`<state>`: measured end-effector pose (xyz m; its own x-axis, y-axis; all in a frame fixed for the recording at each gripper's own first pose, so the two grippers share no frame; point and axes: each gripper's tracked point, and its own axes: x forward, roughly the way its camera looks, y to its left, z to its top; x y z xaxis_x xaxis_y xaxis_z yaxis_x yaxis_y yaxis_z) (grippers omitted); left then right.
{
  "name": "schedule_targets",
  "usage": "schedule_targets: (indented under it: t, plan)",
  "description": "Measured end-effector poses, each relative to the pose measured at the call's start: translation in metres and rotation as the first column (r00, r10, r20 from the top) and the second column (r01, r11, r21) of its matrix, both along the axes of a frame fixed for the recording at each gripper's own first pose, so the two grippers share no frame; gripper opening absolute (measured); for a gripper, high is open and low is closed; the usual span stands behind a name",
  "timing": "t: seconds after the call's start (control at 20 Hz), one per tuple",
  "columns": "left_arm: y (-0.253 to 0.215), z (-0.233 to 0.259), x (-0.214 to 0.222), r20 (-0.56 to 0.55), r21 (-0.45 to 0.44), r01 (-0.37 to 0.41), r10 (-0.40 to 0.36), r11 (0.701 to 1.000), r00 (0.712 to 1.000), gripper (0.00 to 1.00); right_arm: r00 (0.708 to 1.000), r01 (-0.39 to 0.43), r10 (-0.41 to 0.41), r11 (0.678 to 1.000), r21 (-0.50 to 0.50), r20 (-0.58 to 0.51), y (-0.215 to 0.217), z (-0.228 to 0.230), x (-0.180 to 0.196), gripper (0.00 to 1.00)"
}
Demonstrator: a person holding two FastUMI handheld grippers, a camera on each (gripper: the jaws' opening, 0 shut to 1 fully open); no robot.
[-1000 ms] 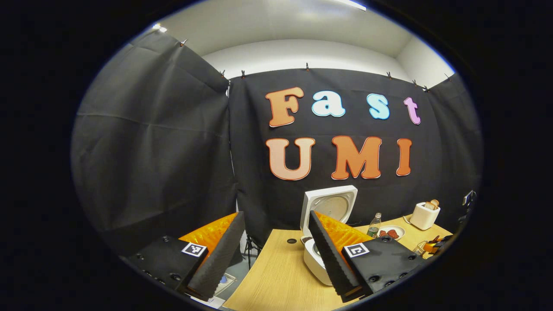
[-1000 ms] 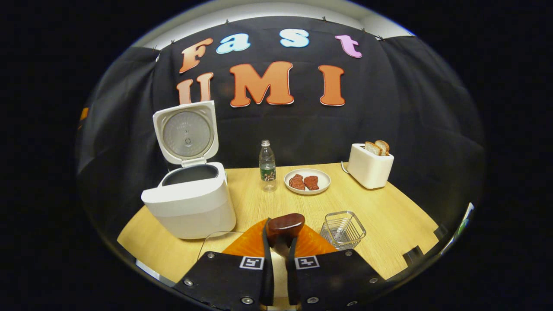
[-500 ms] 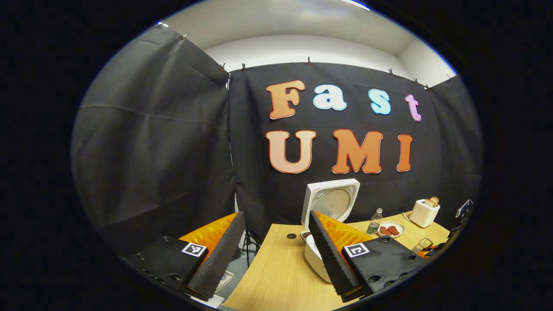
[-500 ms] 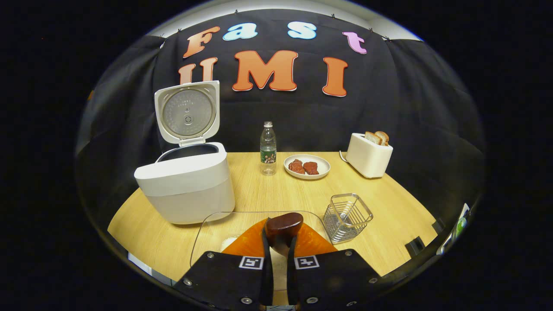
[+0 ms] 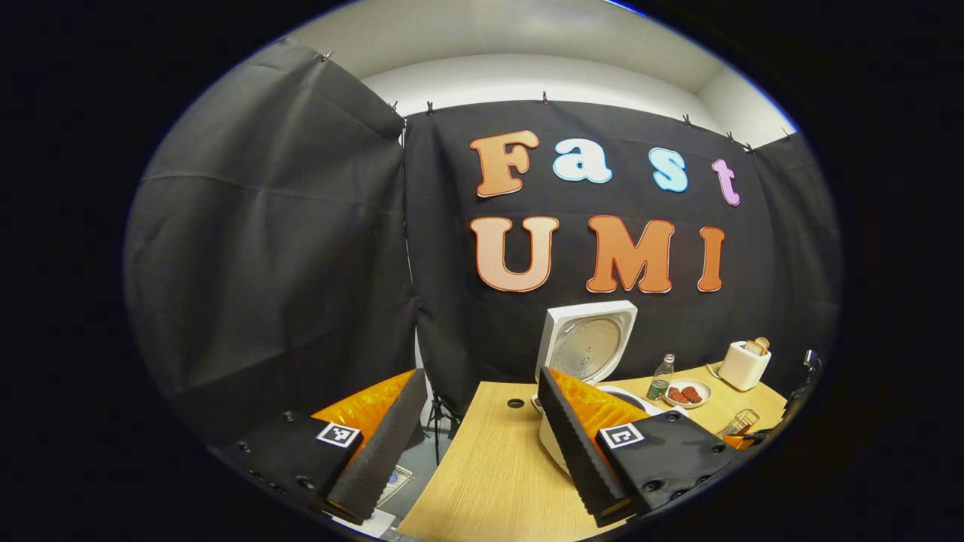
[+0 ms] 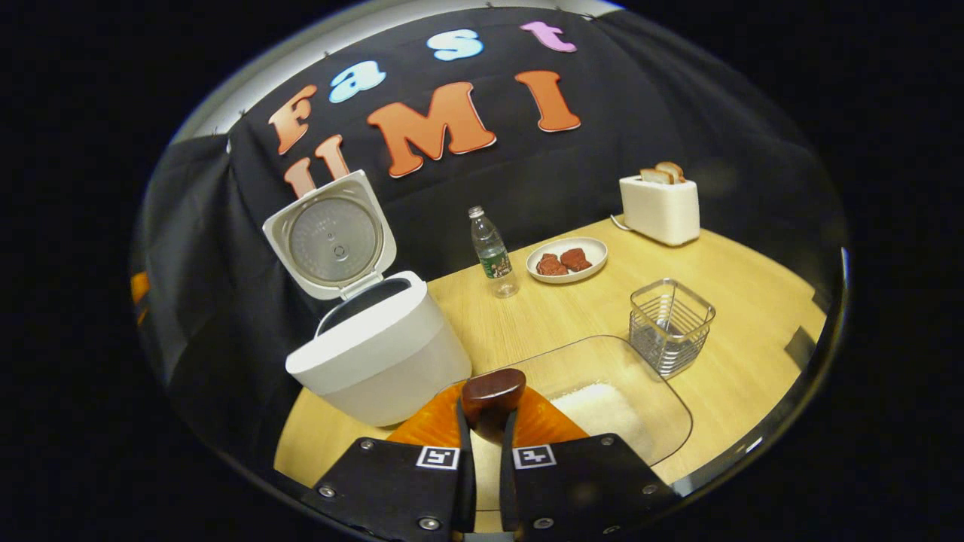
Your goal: Close the left gripper, press the button to open the rice cooker; take a wooden spoon from the chopstick holder with the right hand, scoop a spoonful of rice and pour it into the rice cooker, then put the wooden spoon back into the chopstick holder.
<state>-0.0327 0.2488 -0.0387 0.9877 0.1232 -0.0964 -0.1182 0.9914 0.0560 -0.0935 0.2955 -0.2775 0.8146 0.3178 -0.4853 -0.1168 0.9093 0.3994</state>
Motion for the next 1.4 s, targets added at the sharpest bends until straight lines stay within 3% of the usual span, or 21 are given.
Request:
schedule_targets:
  t: [0.25, 0.45, 0.65, 0.9, 1.05, 1.25, 1.4]
  plan:
    - [0.002, -0.004, 0.002, -0.007, 0.006, -0.003, 0.003, 1.0, 1.0, 1.0, 0.991, 0.113, -0.097, 0.974, 0.196, -0.09, -0.013, -0.011, 0.011, 0.12]
    - [-0.001, -0.003, 0.004, -0.003, 0.001, 0.003, -0.003, 1.0, 1.0, 1.0, 0.957, 0.26, -0.186, 0.89, 0.373, -0.224, -0.032, -0.027, 0.02, 0.12]
    - [-0.004, 0.0, 0.006, 0.002, 0.012, 0.01, -0.01, 1.0, 1.0, 0.97, 0.922, 0.357, -0.221, 0.806, 0.473, -0.318, -0.049, -0.04, 0.02, 0.12]
    - [-0.011, 0.001, 0.009, 0.007, 0.011, 0.017, -0.017, 1.0, 1.0, 1.0, 0.901, 0.415, -0.247, 0.731, 0.542, -0.357, -0.066, -0.036, 0.025, 0.12]
    - [-0.014, 0.004, 0.011, 0.013, -0.003, 0.021, -0.021, 1.0, 1.0, 1.0, 0.899, 0.425, -0.255, 0.706, 0.566, -0.357, -0.075, -0.023, 0.029, 0.12]
    - [-0.016, 0.005, 0.012, 0.019, -0.002, 0.019, -0.019, 1.0, 1.0, 1.0, 0.897, 0.434, -0.246, 0.639, 0.634, -0.367, -0.079, 0.005, 0.034, 0.12]
    - [-0.017, 0.005, 0.012, 0.021, -0.011, 0.021, -0.02, 1.0, 1.0, 1.0, 0.903, 0.426, -0.239, 0.61, 0.668, -0.357, -0.078, 0.027, 0.04, 0.11]
